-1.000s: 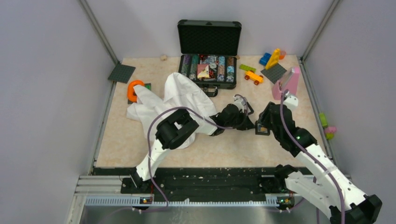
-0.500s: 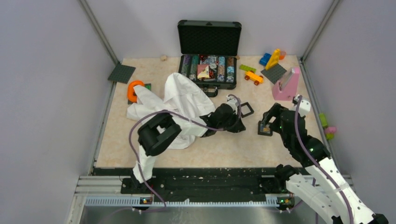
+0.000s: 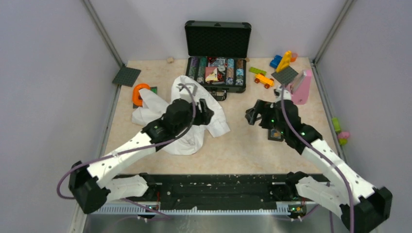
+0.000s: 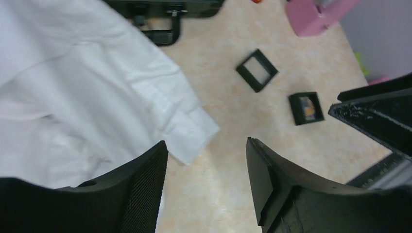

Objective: Remove the brooch from the garment
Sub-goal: Move the brooch box to the center of the board, then pick up the clothes at the center of the board.

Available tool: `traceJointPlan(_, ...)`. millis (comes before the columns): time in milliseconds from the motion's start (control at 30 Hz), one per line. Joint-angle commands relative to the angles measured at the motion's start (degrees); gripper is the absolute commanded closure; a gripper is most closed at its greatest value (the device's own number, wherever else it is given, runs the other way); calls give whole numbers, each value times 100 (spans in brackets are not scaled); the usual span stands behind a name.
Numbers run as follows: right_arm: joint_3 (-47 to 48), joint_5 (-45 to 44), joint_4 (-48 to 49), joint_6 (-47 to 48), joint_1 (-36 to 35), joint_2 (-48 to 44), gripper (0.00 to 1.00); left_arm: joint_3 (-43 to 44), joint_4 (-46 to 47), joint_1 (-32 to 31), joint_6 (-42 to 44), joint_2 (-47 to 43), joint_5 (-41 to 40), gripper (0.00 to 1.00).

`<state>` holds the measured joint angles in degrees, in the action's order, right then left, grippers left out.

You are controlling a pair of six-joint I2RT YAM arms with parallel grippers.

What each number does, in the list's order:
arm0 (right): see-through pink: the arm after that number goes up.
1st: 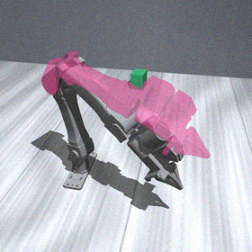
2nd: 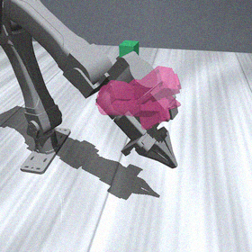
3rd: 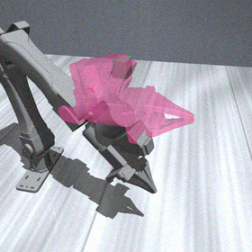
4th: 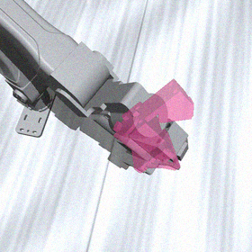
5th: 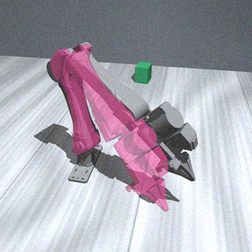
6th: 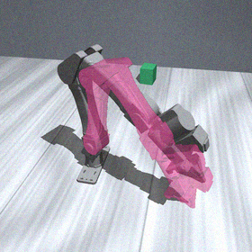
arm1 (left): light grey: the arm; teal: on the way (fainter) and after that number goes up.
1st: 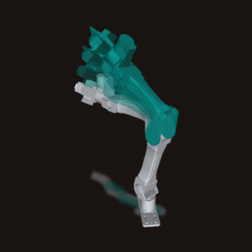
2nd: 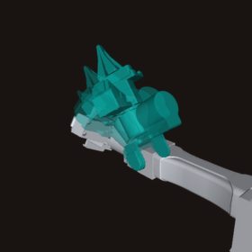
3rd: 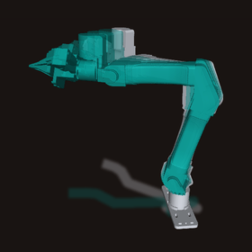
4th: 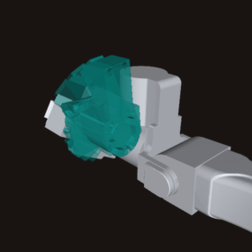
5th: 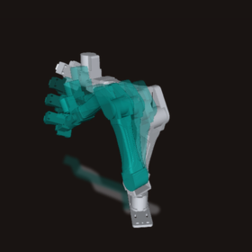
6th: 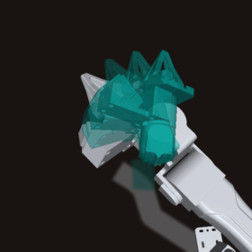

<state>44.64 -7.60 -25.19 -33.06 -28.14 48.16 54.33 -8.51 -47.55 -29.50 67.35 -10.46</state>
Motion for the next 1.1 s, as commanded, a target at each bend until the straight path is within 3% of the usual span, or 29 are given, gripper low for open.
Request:
traceJointPlan(0,2,1235,1267,130,-505,1096,6,-707,-729,837,206,-891,-273,35)
traceJointPlan(133,267,944,1898,233,-1393,2159,6,-1056,-720,1604,329,-1223,-135,27)
traceJointPlan(267,665,872,2394,268,-1868,3116,9,-1176,-607,2172,289,-965,183,20)
traceJointPlan(567,1221,1228,3520,196,-2113,4672,11,-954,247,3331,123,81,772,13)
traceJointPlan(633,1482,1119,3467,274,-2171,4998,11,-808,571,3625,2,418,1105,7)
traceJointPlan(800,2056,1054,3442,221,-2178,5698,16,235,616,3894,-13,1719,1561,4)
traceJointPlan(833,2092,1080,3495,202,-2185,5789,22,442,599,3920,-24,1948,1705,4)
traceJointPlan(867,2108,1080,3541,169,-2181,5829,35,661,611,3951,-29,2151,1850,4)
traceJointPlan(967,2111,854,3453,107,-2149,5774,100,1064,790,4003,-102,2721,2168,5)
traceJointPlan(1033,1962,604,3421,40,-2055,5583,100,1374,971,4065,-141,3133,2551,9)
traceJointPlan(1067,1868,542,3435,12,-1964,5456,100,1537,995,4120,-160,3350,2816,17)
